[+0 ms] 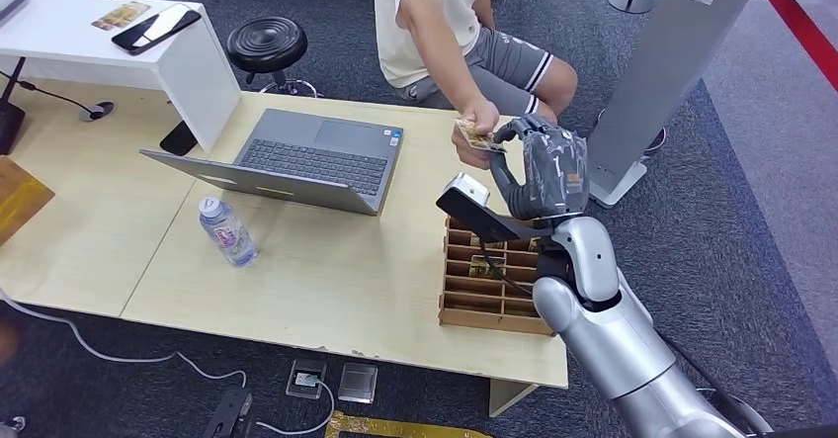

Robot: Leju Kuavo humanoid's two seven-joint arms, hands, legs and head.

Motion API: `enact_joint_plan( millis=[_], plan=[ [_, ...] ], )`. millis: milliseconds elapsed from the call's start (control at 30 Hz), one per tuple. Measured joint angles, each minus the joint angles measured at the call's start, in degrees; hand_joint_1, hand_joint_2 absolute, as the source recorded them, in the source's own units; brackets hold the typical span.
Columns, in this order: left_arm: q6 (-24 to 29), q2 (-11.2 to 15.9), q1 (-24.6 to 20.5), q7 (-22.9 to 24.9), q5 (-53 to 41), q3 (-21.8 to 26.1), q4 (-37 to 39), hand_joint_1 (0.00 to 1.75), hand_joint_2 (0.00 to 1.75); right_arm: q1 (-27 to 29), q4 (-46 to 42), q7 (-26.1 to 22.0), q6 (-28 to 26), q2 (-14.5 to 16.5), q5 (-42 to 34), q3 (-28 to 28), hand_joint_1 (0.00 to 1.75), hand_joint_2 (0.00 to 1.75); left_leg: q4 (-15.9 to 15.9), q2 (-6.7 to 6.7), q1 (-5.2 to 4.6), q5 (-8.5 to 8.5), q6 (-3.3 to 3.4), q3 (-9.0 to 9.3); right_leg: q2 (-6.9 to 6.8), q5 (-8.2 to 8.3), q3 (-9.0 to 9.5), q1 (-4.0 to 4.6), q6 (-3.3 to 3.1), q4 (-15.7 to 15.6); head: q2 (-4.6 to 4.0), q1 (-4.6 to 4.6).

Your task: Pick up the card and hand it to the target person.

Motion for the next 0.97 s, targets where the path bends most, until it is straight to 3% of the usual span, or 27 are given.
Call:
enact_joint_plan(
  millis=[67, 600, 700, 833, 967],
  plan=[
    [0.00, 0.00, -0.01, -0.24, -0.19, -0.04, 0.00, 0.00, 0.00, 0.00, 0.58, 0.15, -0.05, 0.05, 0.02, 0.03, 0.00, 1.75, 0.00, 0.00, 0.00, 0.00, 0.00, 0.00, 0.00, 0.00, -0.01, 0.00, 0.00, 0.00, 0.00, 0.00],
    [0.00, 0.00, 0.21, -0.49, -0.26, -0.08, 0.00, 0.00, 0.00, 0.40, 2.34, -0.06, -0.72, 0.05, -4.60, -0.11, 0.00, 1.75, 0.00, 0.02, 0.00, 0.00, 0.00, 0.01, 0.01, 0.00, -0.02, 0.00, 0.00, -0.01, 0.00, 0.03],
    [0.00, 0.00, 0.68, -0.71, 0.51, -0.08, 0.00, 0.00, 0.00, 1.73, 0.39, -3.87, -0.62, -0.12, -14.48, -0.69, 0.00, 1.75, 0.01, 0.03, 0.00, -0.01, 0.00, 0.02, 0.02, 0.00, -0.04, 0.00, 0.00, -0.02, 0.00, 0.02],
    [0.00, 0.01, 1.39, -0.85, 1.44, -0.05, 0.01, 0.00, 0.00, 4.57, -4.16, -11.26, 2.58, -1.28, -35.78, -2.28, 0.00, 1.75, 0.01, 0.03, 0.00, -0.01, 0.00, 0.00, 0.02, -0.01, -0.07, 0.00, 0.00, -0.04, 0.00, 0.01],
    [0.00, 0.02, 1.66, -0.72, 2.22, -0.02, 0.01, 0.00, 0.00, 7.35, -8.89, -13.80, 6.56, -3.30, -49.87, -3.27, 0.00, 1.75, 0.01, 0.03, 0.00, -0.01, 0.00, 0.02, 0.02, 0.00, -0.06, 0.00, 0.00, -0.06, 0.00, 0.03]
  ],
)
